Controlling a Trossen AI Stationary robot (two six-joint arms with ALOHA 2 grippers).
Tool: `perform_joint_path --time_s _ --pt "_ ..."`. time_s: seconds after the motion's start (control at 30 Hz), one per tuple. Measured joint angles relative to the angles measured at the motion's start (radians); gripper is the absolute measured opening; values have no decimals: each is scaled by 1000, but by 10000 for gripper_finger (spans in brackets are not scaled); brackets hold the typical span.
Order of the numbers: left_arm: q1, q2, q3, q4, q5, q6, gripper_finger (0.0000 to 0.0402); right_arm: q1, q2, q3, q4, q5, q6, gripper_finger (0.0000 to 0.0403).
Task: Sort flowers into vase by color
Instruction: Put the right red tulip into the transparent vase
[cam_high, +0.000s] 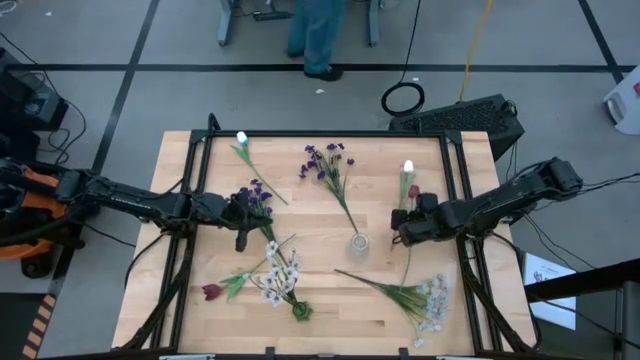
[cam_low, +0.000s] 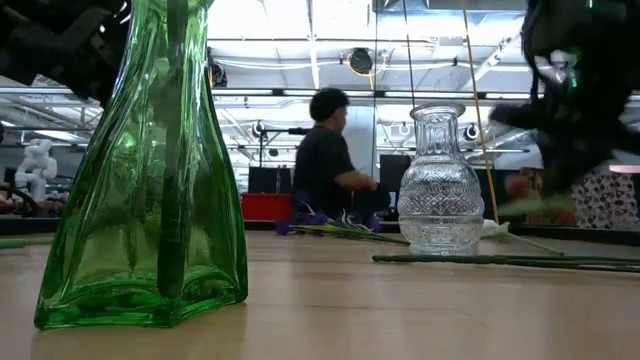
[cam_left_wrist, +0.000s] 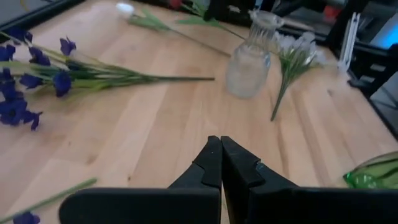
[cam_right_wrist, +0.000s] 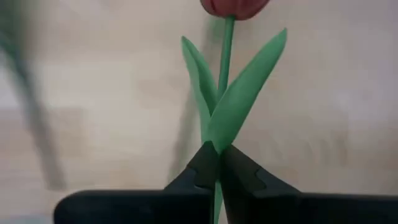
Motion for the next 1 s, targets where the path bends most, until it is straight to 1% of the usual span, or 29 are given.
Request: perform_joint_path --time_s 0.07,0.17,0.23,0.3,0.33,0.4,0.53,0.63,0.8,1.0 --pt "0 0 0 21 0 0 2 8 -60 38 -16 104 -66 4" --pt "0 0 0 44 0 0 2 23 -151 102 36 296 -252 2" --pt "0 0 0 56 0 0 2 36 -204 134 122 405 -443 2" --pt "0 0 0 55 0 0 2 49 -248 153 253 471 -675 2" --pt "0 0 0 55 0 0 2 55 -267 157 329 488 -797 2" --pt "0 0 0 55 0 0 2 62 -295 157 500 502 -1025 1" --pt "0 0 0 55 0 -1 2 70 -306 157 822 503 -1391 1" --pt "0 0 0 55 0 -1 2 70 -288 157 980 443 -1582 1" --pt "0 0 0 68 0 -1 2 70 -219 157 1118 353 -1674 0" --pt "0 0 0 68 0 -1 2 70 -130 157 1178 333 -1676 0"
